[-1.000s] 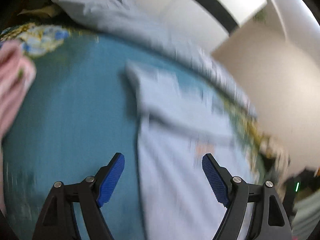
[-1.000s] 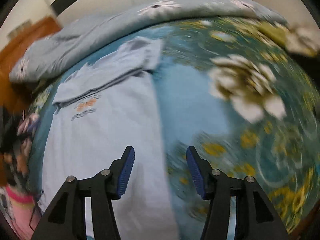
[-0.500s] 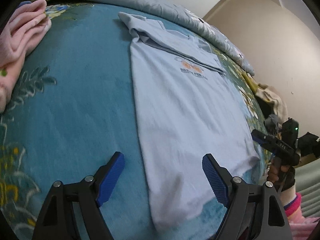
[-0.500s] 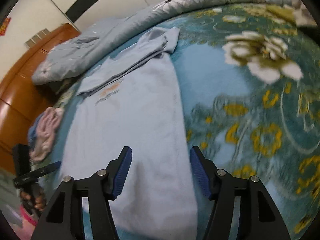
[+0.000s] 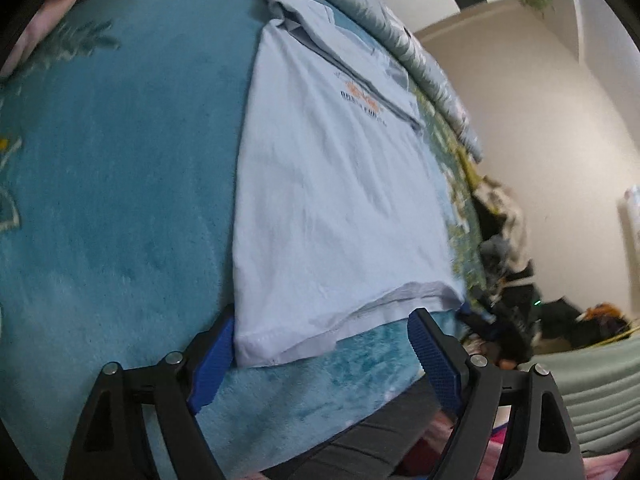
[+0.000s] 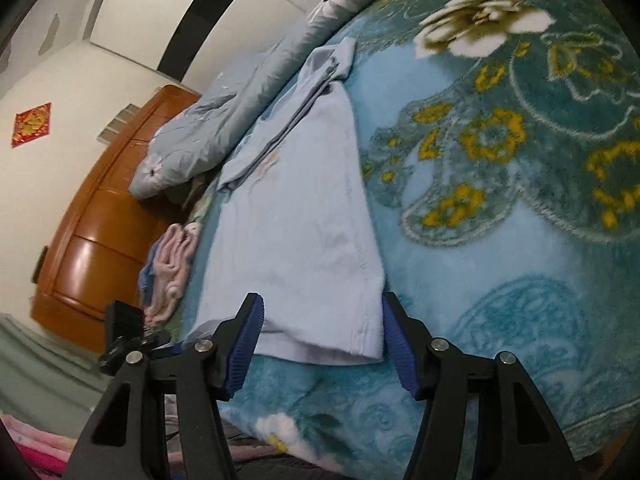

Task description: Fold clothes

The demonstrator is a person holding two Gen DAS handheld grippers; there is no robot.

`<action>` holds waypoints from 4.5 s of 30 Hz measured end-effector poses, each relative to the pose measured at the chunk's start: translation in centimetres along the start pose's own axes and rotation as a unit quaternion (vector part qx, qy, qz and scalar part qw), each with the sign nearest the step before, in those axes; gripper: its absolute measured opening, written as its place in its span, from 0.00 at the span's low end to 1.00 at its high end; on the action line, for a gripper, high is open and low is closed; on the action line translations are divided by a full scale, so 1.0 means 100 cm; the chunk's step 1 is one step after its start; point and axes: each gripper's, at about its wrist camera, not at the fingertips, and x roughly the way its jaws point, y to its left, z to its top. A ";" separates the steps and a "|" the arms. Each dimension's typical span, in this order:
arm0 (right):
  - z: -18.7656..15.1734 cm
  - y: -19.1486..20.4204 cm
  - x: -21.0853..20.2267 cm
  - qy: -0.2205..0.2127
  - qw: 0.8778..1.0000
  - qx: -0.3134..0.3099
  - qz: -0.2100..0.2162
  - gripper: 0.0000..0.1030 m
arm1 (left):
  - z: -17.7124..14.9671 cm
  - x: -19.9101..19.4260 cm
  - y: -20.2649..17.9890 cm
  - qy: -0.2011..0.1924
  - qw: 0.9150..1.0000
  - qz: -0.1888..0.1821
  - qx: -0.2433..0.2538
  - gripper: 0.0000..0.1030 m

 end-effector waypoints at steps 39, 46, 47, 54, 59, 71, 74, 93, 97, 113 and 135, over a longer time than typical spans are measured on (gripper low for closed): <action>-0.004 -0.008 0.001 -0.007 0.997 0.074 0.020 0.03 | -0.025 -0.017 0.020 -0.057 0.996 -0.010 -0.065 0.03; -0.032 0.008 -0.031 -0.017 0.999 0.037 0.029 0.03 | -0.055 -0.041 0.020 -0.052 0.998 -0.008 -0.038 0.03; -0.034 0.007 -0.035 -0.020 0.999 0.038 0.032 0.03 | -0.056 -0.042 0.023 -0.052 0.998 -0.011 -0.040 0.03; -0.022 0.007 -0.035 -0.024 0.997 0.051 0.046 0.03 | -0.040 -0.052 0.021 -0.082 0.996 -0.038 -0.027 0.03; 0.026 0.025 -0.037 -0.054 0.993 0.053 0.090 0.03 | 0.001 -0.071 0.002 -0.156 0.983 -0.094 0.010 0.03; 0.198 0.072 0.039 -0.060 0.997 0.037 0.027 0.04 | 0.180 -0.042 -0.017 -0.210 0.976 -0.051 0.023 0.03; 0.232 0.063 0.068 -0.054 0.997 0.062 0.014 0.04 | 0.220 -0.017 -0.011 -0.200 0.979 -0.034 0.005 0.03; 0.326 0.021 0.178 -0.010 0.992 0.103 -0.077 0.05 | 0.338 0.070 0.049 -0.149 0.982 0.007 -0.114 0.05; 0.327 0.014 0.165 -0.033 0.990 0.128 -0.045 0.19 | 0.333 0.052 0.049 -0.177 0.977 -0.051 -0.110 0.27; 0.217 -0.011 0.074 0.017 0.992 0.079 -0.098 0.46 | 0.193 0.030 0.047 -0.084 0.993 0.081 0.004 0.52; 0.151 0.036 0.060 -0.016 0.995 0.101 -0.013 0.07 | 0.124 0.016 0.010 -0.119 0.993 -0.010 -0.025 0.05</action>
